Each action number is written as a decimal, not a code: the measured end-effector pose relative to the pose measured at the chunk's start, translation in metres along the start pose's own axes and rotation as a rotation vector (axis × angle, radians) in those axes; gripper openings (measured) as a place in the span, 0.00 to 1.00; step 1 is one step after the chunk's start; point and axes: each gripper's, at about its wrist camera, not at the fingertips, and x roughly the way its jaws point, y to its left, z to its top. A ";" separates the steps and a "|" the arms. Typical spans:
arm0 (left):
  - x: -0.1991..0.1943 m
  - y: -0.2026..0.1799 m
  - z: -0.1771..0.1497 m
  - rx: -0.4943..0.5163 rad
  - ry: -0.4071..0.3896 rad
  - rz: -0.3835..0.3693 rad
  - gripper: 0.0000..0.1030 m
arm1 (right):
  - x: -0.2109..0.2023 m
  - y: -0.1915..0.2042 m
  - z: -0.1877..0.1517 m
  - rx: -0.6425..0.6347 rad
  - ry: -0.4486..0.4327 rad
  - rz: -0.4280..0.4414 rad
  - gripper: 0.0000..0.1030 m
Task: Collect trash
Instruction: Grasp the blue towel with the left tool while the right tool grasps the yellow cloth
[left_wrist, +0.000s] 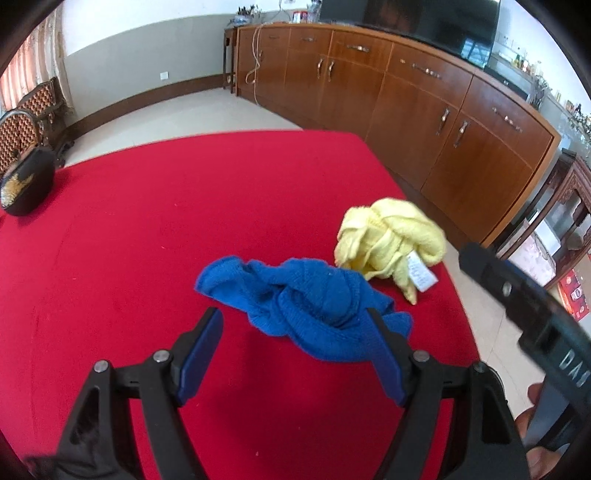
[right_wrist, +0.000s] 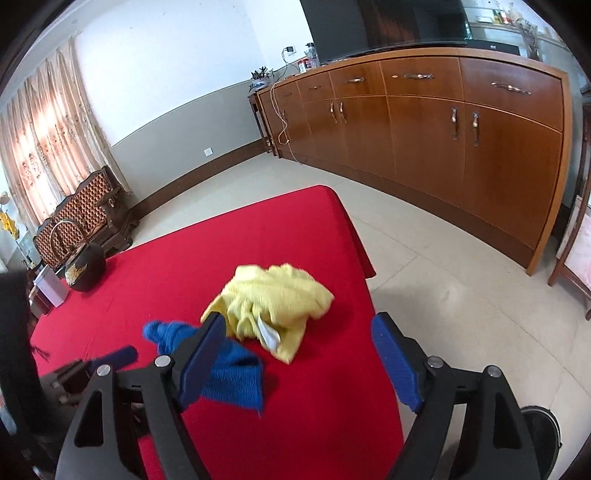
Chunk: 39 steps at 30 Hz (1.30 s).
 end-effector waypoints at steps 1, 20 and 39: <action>0.004 0.001 0.000 -0.003 0.006 0.002 0.75 | 0.000 0.000 0.000 0.000 0.000 0.000 0.81; 0.007 0.023 -0.006 -0.017 -0.021 -0.009 0.47 | 0.064 0.013 -0.001 -0.012 0.114 0.071 0.36; -0.008 0.033 -0.007 -0.033 -0.058 0.014 0.26 | 0.031 0.025 -0.011 -0.055 0.099 0.142 0.07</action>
